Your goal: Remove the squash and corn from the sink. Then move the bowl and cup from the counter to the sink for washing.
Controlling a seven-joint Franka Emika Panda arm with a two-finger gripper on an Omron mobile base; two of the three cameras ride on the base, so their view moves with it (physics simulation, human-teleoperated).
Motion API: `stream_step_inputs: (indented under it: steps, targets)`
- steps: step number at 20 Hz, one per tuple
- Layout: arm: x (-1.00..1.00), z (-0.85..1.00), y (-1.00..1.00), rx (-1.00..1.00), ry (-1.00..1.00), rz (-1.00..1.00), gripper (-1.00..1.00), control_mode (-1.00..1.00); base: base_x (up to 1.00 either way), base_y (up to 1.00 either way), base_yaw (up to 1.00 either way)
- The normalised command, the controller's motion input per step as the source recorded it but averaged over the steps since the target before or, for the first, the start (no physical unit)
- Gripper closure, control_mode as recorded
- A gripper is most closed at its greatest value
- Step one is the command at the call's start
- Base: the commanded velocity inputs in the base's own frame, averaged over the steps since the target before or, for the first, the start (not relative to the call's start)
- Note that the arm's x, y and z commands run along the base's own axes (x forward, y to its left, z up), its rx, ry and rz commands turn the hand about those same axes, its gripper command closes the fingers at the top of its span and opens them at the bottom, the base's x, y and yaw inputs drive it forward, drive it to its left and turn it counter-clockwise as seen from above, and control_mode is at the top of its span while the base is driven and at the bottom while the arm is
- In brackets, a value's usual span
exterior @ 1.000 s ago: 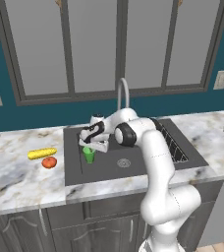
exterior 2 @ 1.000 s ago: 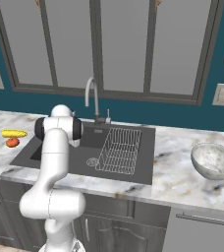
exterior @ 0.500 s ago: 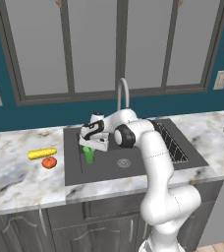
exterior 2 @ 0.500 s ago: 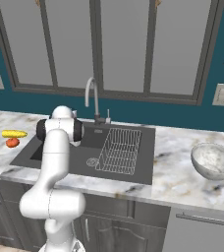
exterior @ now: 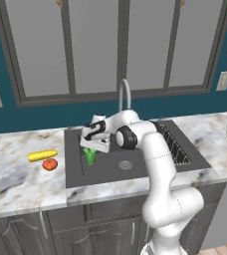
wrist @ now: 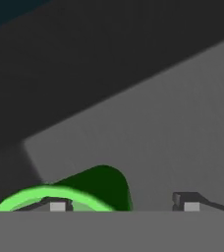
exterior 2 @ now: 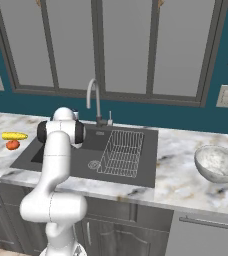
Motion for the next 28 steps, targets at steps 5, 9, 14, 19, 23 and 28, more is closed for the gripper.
stream_step_inputs:
  steps: [5, 9, 14, 19, 23, 28]
  targets:
    - [-0.07, 0.07, 0.09, 0.03, 0.0, 0.0, -1.0, -1.0, 0.0, 0.0, 0.0]
    - [-0.13, 0.11, 0.04, 0.0, 0.0, -0.02, -1.0, -1.0, 0.0, 0.0, 0.0]
    - [-0.17, 0.17, 0.0, 0.0, -0.02, -0.04, -1.0, -1.0, 0.0, 0.0, 0.0]
    - [-0.17, 0.26, 0.0, 0.0, -0.01, -0.06, -1.0, -1.0, 0.0, 0.0, 0.0]
    - [-0.18, 0.3, -0.03, 0.0, 0.0, -0.06, -1.0, -1.0, 0.0, 0.0, 0.0]
    - [-0.2, 0.29, -0.07, 0.0, 0.0, -0.06, -1.0, -1.0, 0.0, 0.0, 0.0]
